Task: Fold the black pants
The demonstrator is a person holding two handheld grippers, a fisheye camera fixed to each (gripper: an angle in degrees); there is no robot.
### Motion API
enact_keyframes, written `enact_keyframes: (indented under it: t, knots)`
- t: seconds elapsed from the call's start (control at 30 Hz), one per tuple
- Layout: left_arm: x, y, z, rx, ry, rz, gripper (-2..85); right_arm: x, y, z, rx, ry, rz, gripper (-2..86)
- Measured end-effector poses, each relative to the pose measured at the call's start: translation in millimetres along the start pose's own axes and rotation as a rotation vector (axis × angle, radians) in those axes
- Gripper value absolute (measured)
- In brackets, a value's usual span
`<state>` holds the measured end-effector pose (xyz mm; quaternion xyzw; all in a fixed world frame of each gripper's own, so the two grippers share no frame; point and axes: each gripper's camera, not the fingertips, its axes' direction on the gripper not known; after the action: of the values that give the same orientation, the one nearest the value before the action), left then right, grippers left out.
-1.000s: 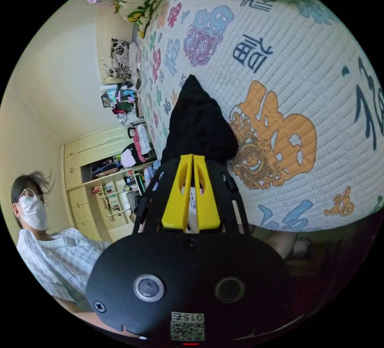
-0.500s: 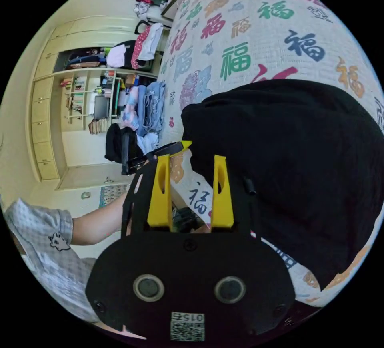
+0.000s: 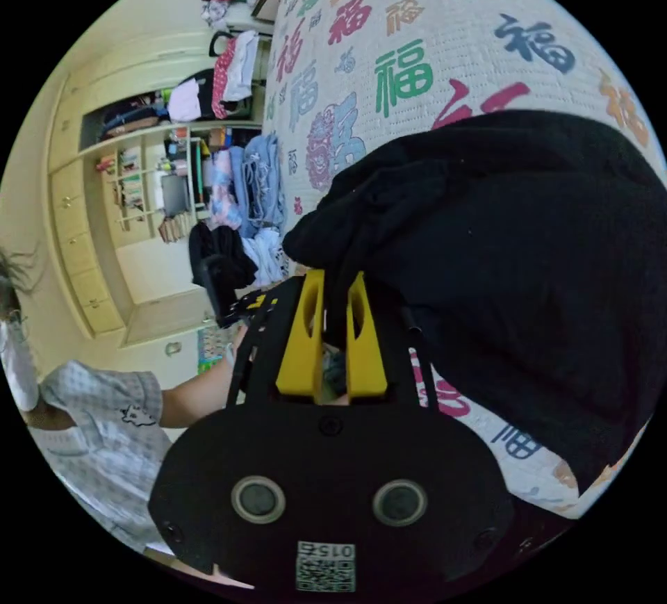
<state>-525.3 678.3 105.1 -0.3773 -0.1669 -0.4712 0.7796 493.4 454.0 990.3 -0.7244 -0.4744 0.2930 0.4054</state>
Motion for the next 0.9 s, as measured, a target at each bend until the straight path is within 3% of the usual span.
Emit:
enact_keyframes:
  t: [0.1,0.2,0.3,0.37,0.47,0.6,0.77,0.83,0.9]
  knots:
    - [5.6,1.1,-16.9,0.004,0.067,-0.001,1.1,17.2,36.4,-24.1,0.054,-0.044,0.047,1.4]
    - [30.7,-0.4,-31.3,-0.037,-0.160,0.031,1.4,25.4,71.5,-56.8,0.126,-0.003,0.048,0.9]
    - [46.4,-1.7,-51.3,0.001,-0.075,-0.011,2.3,37.5,105.4,-93.2,0.190,0.013,0.070,0.7]
    - [70.3,-3.7,-59.1,0.002,-0.197,0.034,3.1,44.8,126.0,-115.5,0.203,0.048,0.092,0.6]
    - [105.6,-12.5,-61.8,-0.033,-0.354,0.068,6.6,57.1,158.9,-161.8,0.191,0.204,0.121,0.9]
    - [150.4,-47.5,-55.5,-0.042,-0.410,0.130,13.2,85.5,202.5,-248.6,0.196,0.506,0.247,1.9]
    - [180.9,-90.6,-5.5,-0.187,-0.529,0.180,12.5,137.6,237.9,-344.1,0.273,0.923,0.500,4.0]
    - [192.7,-98.3,10.4,-0.269,-0.578,0.200,8.3,157.0,254.2,-367.4,0.362,0.951,0.595,5.2]
    - [220.2,-98.3,8.2,-0.289,-0.574,0.247,1.4,175.6,272.8,-375.1,0.459,0.856,0.584,5.7]
